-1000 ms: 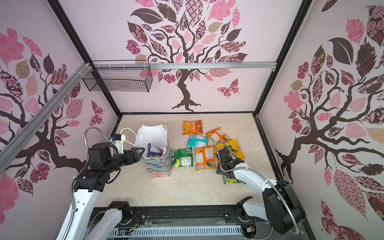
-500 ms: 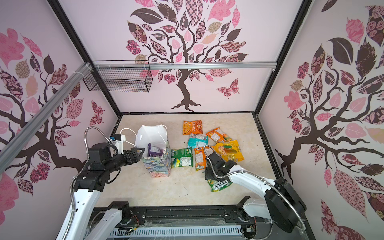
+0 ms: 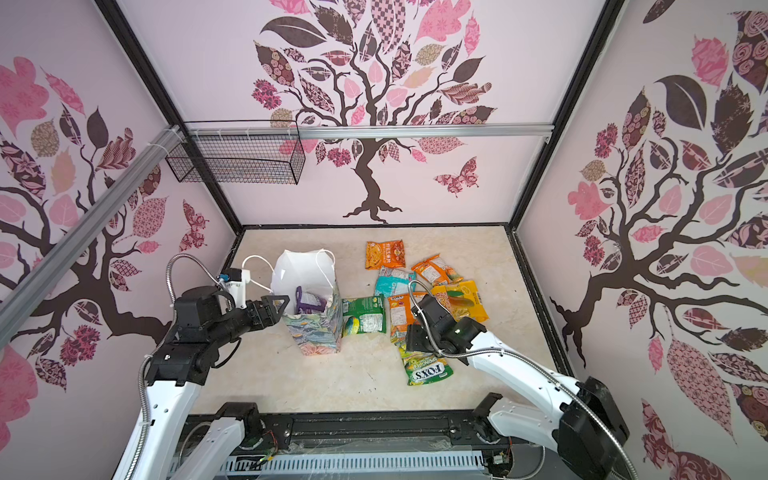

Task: Place the snacks into the paper bag
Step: 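Lower the right gripper onto the green packet's end and close it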

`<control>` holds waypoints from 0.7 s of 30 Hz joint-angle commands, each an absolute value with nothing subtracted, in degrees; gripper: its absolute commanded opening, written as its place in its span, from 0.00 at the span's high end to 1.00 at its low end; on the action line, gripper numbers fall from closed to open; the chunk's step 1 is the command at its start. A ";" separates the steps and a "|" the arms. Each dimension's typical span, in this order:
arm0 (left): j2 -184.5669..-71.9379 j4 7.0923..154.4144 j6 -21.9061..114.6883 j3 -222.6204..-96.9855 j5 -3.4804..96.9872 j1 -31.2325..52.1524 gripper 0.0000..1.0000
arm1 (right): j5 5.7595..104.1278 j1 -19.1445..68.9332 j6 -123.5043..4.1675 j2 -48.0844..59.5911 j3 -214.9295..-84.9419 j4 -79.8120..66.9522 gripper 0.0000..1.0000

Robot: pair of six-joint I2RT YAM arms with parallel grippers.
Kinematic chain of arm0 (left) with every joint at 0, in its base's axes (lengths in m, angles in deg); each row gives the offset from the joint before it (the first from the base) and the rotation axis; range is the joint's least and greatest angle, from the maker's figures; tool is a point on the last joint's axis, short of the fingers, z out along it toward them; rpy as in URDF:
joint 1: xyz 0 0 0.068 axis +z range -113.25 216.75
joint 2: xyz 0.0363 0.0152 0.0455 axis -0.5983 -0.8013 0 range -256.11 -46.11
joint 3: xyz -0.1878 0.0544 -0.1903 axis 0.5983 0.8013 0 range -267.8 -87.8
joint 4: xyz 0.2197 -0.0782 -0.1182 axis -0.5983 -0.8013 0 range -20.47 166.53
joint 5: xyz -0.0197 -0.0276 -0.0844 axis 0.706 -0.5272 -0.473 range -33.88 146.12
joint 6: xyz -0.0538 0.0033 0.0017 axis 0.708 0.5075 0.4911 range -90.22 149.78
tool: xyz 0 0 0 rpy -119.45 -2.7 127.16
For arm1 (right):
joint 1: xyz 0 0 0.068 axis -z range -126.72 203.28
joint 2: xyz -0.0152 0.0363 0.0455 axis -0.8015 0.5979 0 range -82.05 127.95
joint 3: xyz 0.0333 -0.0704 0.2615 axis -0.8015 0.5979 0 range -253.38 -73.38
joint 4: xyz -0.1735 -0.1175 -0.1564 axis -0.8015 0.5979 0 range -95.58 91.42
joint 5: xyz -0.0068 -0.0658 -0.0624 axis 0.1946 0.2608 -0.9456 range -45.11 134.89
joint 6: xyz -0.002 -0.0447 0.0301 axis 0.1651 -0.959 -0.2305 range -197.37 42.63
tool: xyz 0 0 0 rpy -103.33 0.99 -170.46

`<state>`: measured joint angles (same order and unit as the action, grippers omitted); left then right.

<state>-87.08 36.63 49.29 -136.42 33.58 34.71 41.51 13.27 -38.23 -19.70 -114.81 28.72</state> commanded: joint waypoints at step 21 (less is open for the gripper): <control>-86.09 37.73 48.87 -135.52 33.09 34.52 0.21 | 37.96 17.64 -29.12 -28.27 -100.66 29.98 0.26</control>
